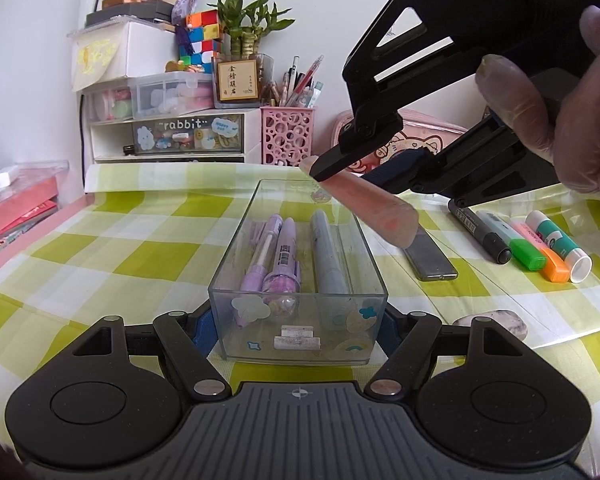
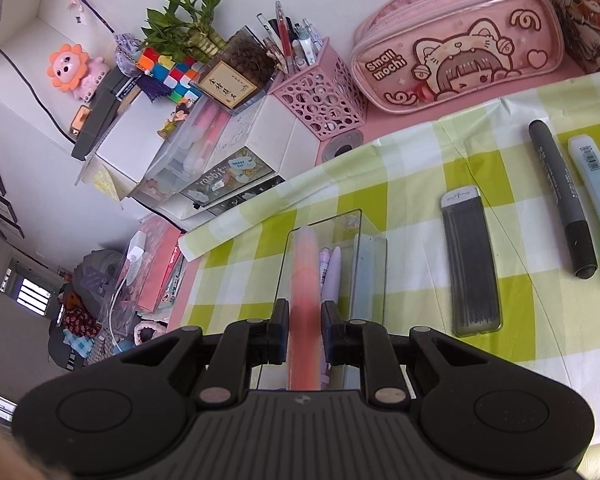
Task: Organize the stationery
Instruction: 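Lower the pink highlighter into the clear box and open the right tool, then move the right tool back to the black marker, then grasp the black marker with the right tool and lift it, then lower the black marker into the clear box and open the right tool, then move the right tool back to the green highlighter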
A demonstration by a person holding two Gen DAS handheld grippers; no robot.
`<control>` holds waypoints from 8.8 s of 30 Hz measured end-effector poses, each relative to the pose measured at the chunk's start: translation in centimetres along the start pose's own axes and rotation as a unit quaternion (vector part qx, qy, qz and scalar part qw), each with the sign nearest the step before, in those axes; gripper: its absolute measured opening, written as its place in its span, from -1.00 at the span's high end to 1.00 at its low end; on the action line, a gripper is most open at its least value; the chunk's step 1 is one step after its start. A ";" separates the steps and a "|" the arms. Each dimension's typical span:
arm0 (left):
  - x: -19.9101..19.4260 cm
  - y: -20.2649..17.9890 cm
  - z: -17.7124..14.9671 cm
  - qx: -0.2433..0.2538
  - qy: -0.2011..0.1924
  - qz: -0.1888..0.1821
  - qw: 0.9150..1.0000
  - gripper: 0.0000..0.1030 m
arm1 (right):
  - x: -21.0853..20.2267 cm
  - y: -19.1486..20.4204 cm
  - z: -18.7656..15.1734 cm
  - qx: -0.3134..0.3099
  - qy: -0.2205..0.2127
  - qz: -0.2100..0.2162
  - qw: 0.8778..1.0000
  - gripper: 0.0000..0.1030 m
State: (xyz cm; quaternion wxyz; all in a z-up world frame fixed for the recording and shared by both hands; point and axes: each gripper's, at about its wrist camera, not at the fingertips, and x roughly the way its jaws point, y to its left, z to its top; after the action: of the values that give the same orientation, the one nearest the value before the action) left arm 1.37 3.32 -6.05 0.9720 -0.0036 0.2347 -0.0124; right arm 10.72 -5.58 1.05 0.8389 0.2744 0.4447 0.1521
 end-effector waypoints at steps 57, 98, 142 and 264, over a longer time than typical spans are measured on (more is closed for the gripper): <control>0.0 -0.1 0.0 0.002 0.000 -0.001 1.000 -0.42 | -8.6 -10.1 -3.1 -0.125 -0.129 -0.159 0.971 -0.19; 0.1 -0.1 0.0 0.003 0.003 0.002 1.000 -0.41 | -4.0 -5.5 -2.6 -0.215 -0.034 -0.159 0.963 0.66; 0.1 -0.1 0.1 0.002 0.002 0.002 1.000 -0.41 | -1.3 -5.7 2.0 -0.120 0.000 -0.139 0.983 0.58; 0.1 -0.2 0.0 0.002 0.002 -0.001 1.000 -0.41 | -11.9 -11.5 -6.8 -0.162 -0.161 -0.137 0.964 -0.04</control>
State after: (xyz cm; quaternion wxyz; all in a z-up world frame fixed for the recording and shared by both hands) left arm 1.44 3.17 -6.08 0.9714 -0.0014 0.2369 -0.0139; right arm -1.44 -18.53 -1.06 0.9453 0.0924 0.3071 0.0595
